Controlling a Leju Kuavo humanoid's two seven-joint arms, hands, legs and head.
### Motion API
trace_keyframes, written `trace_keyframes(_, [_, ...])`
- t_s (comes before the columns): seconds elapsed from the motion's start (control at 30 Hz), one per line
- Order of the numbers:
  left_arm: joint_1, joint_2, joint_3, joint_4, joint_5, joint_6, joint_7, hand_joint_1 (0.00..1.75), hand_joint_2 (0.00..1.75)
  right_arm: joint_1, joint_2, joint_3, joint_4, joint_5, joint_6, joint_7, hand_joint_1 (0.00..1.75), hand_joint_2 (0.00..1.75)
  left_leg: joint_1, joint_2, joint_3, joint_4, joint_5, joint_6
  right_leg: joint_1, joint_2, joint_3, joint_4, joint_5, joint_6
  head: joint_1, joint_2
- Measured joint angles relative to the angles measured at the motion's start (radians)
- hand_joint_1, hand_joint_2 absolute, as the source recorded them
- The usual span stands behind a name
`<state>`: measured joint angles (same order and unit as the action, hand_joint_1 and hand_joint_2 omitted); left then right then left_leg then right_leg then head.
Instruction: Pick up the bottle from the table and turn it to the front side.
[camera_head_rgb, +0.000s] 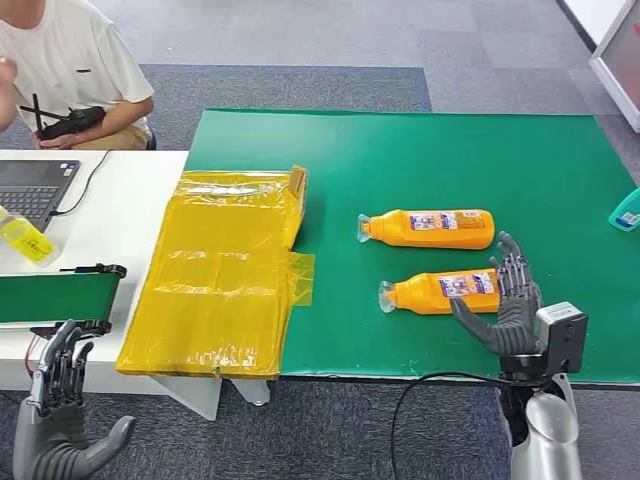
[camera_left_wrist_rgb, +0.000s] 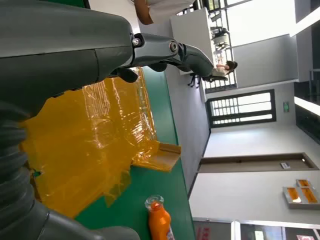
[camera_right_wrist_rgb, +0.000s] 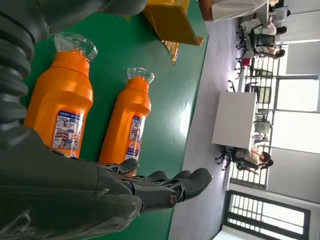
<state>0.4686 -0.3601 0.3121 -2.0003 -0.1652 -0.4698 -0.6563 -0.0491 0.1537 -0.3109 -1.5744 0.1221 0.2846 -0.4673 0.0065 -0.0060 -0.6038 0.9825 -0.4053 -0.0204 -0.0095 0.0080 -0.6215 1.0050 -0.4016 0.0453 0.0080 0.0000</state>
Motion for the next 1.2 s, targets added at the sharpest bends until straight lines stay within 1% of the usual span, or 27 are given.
trace_keyframes(0.3, [0.003,0.000,-0.005,-0.007,-0.009,0.023,-0.004,0.00,1.75,0.000,0.000,-0.001,-0.001,0.011,-0.006,0.004,0.00,1.75,0.000,0.000,0.000,0.000,0.000,0.000,0.000,0.000,0.000,0.000,0.000,0.000,0.000,0.000])
trace_keyframes(0.37, [0.004,0.000,-0.005,-0.007,-0.003,0.020,-0.006,0.00,1.75,0.002,-0.002,-0.001,-0.002,0.061,-0.041,0.001,0.00,1.75,0.000,0.000,0.000,0.000,0.000,0.000,0.000,0.000,0.000,0.000,0.000,0.000,0.000,0.000])
trace_keyframes(0.47, [0.007,0.000,-0.004,-0.007,0.011,0.010,-0.012,0.00,1.75,0.011,-0.008,-0.001,-0.015,0.178,-0.123,-0.009,0.00,1.75,0.000,0.000,0.000,0.000,0.000,0.000,0.000,0.000,0.000,0.000,0.000,0.000,0.000,0.000])
trace_keyframes(0.57, [0.008,0.000,-0.002,-0.007,0.037,0.010,-0.014,0.00,1.75,0.019,-0.020,0.002,-0.029,0.251,-0.158,-0.004,0.00,1.75,0.000,0.000,0.000,0.000,0.000,0.000,0.000,0.000,0.000,0.000,0.000,0.000,0.000,0.000])
trace_keyframes(0.63, [0.006,0.000,0.001,-0.007,0.058,0.004,-0.016,0.00,1.75,0.022,-0.038,0.008,-0.037,0.304,-0.174,0.008,0.00,1.75,0.000,0.000,0.000,0.000,0.000,0.000,0.000,0.000,0.000,0.000,0.000,0.000,0.000,0.000])
trace_keyframes(0.87, [0.000,0.000,0.015,-0.007,0.059,-0.025,-0.035,0.00,1.75,0.026,-0.159,0.038,-0.044,0.402,-0.183,0.057,0.00,1.75,0.000,0.000,0.000,0.000,-0.001,0.001,-0.001,0.000,0.000,0.000,0.000,0.000,0.000,0.000])
trace_keyframes(0.93, [-0.005,0.000,0.024,-0.006,0.062,-0.035,-0.038,0.00,1.75,0.021,-0.217,0.068,-0.035,0.464,-0.180,0.084,0.00,1.75,0.000,0.000,-0.001,0.000,-0.001,0.001,-0.001,0.000,0.000,0.000,0.000,0.000,0.000,0.000])
trace_keyframes(1.0, [-0.010,0.000,0.041,-0.005,0.069,-0.049,-0.040,0.00,1.75,0.003,-0.291,0.113,-0.011,0.517,-0.173,0.111,0.00,1.75,0.000,0.000,-0.001,0.000,0.000,0.001,-0.001,0.000,0.001,0.000,0.000,0.000,0.000,0.000])
trace_keyframes(1.1, [-0.011,0.001,0.073,-0.002,0.077,-0.053,-0.041,0.00,1.75,-0.034,-0.402,0.188,0.024,0.555,-0.165,0.148,0.00,1.75,-0.001,0.000,-0.001,0.000,0.000,0.001,-0.001,0.000,0.001,0.000,0.001,0.001,0.000,0.000])
trace_keyframes(1.2, [0.000,0.002,0.105,-0.002,0.076,-0.033,-0.041,0.00,1.75,-0.055,-0.473,0.251,0.040,0.592,-0.179,0.184,0.00,1.75,0.000,0.000,-0.001,0.000,0.000,0.001,-0.001,0.000,0.000,0.000,0.000,0.001,0.000,0.000])
